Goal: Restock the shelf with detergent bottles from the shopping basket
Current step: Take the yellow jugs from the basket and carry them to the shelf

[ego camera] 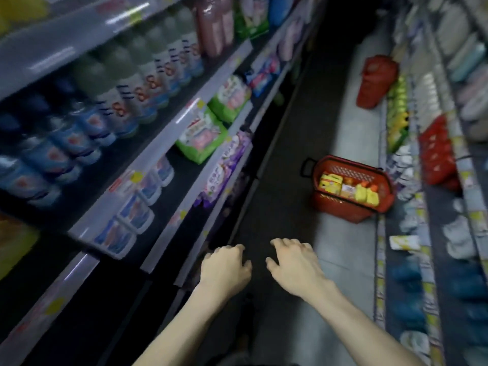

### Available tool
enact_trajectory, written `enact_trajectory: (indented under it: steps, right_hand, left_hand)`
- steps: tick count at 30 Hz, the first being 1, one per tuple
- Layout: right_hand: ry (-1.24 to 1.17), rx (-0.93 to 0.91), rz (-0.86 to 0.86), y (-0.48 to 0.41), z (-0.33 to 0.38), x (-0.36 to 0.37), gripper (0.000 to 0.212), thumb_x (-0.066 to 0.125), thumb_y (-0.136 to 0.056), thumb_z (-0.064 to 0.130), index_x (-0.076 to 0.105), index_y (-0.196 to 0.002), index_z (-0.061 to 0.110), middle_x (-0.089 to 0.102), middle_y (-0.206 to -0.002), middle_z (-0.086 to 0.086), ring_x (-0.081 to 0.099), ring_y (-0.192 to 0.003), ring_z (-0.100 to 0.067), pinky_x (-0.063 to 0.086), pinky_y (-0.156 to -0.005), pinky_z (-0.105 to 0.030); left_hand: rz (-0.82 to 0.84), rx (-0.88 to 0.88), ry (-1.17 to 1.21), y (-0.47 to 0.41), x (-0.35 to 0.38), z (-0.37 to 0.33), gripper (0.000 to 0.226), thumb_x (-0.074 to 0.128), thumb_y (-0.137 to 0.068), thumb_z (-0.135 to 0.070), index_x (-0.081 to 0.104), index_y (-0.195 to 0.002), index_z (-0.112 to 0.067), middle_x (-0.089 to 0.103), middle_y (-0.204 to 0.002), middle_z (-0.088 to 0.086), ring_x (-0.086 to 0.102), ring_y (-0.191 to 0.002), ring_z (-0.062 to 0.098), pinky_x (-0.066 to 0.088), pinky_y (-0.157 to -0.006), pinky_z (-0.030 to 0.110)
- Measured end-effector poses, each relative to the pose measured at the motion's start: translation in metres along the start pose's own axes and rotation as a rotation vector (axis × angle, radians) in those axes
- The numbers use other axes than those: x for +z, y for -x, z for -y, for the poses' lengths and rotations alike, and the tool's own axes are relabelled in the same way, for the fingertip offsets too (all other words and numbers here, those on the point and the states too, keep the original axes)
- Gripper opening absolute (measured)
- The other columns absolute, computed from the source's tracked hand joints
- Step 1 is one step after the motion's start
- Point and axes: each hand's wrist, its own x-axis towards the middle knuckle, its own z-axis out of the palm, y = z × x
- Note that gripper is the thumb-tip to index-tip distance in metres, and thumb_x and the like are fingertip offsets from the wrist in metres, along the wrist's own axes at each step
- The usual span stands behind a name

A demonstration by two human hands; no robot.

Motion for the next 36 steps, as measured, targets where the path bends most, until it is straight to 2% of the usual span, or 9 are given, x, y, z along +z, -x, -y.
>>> enact_trajectory:
  steps: [3,12,15,19,24,30,36]
  right_hand:
    - [-0.031,0.115,0.024,-0.022,-0.021,-0.006,0.051,0.049,-0.101,0.049,0.055,-0.143,0.021,0.065,-0.136,-0.002,0.058,-0.128,-0.027,0.045,-0.106,-0.043]
    - [-0.140,0.384,0.029,-0.078,-0.086,-0.026,0.052,0.049,-0.102,0.047,0.053,-0.147,0.022,0.064,-0.139,-0.003,0.057,-0.132,-0.026,0.044,-0.109,-0.040]
    - [-0.147,0.460,0.016,-0.095,-0.118,-0.032,0.047,0.049,-0.100,0.047,0.055,-0.141,0.024,0.065,-0.136,-0.002,0.059,-0.129,-0.025,0.044,-0.107,-0.039]
    - [-0.197,0.552,0.003,-0.121,-0.178,-0.037,0.054,0.049,-0.099,0.049,0.052,-0.148,0.026,0.062,-0.143,-0.001,0.056,-0.134,-0.024,0.042,-0.112,-0.040]
    - [-0.217,0.567,0.033,-0.168,-0.267,-0.040,0.049,0.048,-0.099,0.049,0.058,-0.139,0.023,0.065,-0.138,-0.002,0.060,-0.128,-0.024,0.046,-0.106,-0.039]
    - [-0.236,0.518,0.119,-0.217,-0.357,-0.060,0.051,0.047,-0.100,0.049,0.055,-0.142,0.022,0.064,-0.138,-0.002,0.058,-0.127,-0.025,0.046,-0.104,-0.041]
    - [-0.220,0.481,0.185,-0.276,-0.425,-0.076,0.048,0.048,-0.101,0.045,0.055,-0.141,0.019,0.063,-0.138,-0.004,0.058,-0.127,-0.027,0.046,-0.103,-0.041]
  left_hand:
    - [0.047,0.073,-0.022,-0.047,-0.004,-0.018,0.043,0.051,-0.099,-0.044,0.062,-0.134,-0.022,0.071,-0.128,0.004,0.065,-0.122,0.030,0.051,-0.099,0.041]
    - [0.149,0.305,-0.067,-0.168,-0.016,-0.082,0.039,0.052,-0.098,-0.045,0.065,-0.128,-0.024,0.073,-0.122,0.003,0.068,-0.116,0.028,0.054,-0.099,0.042]
    - [0.189,0.376,-0.080,-0.202,-0.019,-0.114,0.037,0.052,-0.098,-0.045,0.064,-0.127,-0.026,0.073,-0.119,0.003,0.068,-0.114,0.028,0.054,-0.098,0.043]
    - [0.252,0.438,-0.148,-0.255,-0.011,-0.166,0.033,0.052,-0.097,-0.044,0.066,-0.120,-0.025,0.073,-0.116,0.003,0.068,-0.112,0.029,0.053,-0.097,0.044]
    - [0.269,0.486,-0.165,-0.322,-0.006,-0.247,0.031,0.053,-0.098,-0.039,0.064,-0.121,-0.022,0.071,-0.115,0.003,0.067,-0.110,0.029,0.052,-0.095,0.042]
    - [0.341,0.411,-0.167,-0.393,-0.008,-0.333,0.029,0.052,-0.096,-0.036,0.064,-0.116,-0.019,0.070,-0.117,0.005,0.067,-0.111,0.031,0.052,-0.096,0.042]
    - [0.391,0.367,-0.148,-0.461,-0.002,-0.385,0.029,0.053,-0.097,-0.035,0.064,-0.119,-0.018,0.068,-0.122,0.007,0.065,-0.114,0.031,0.050,-0.098,0.041]
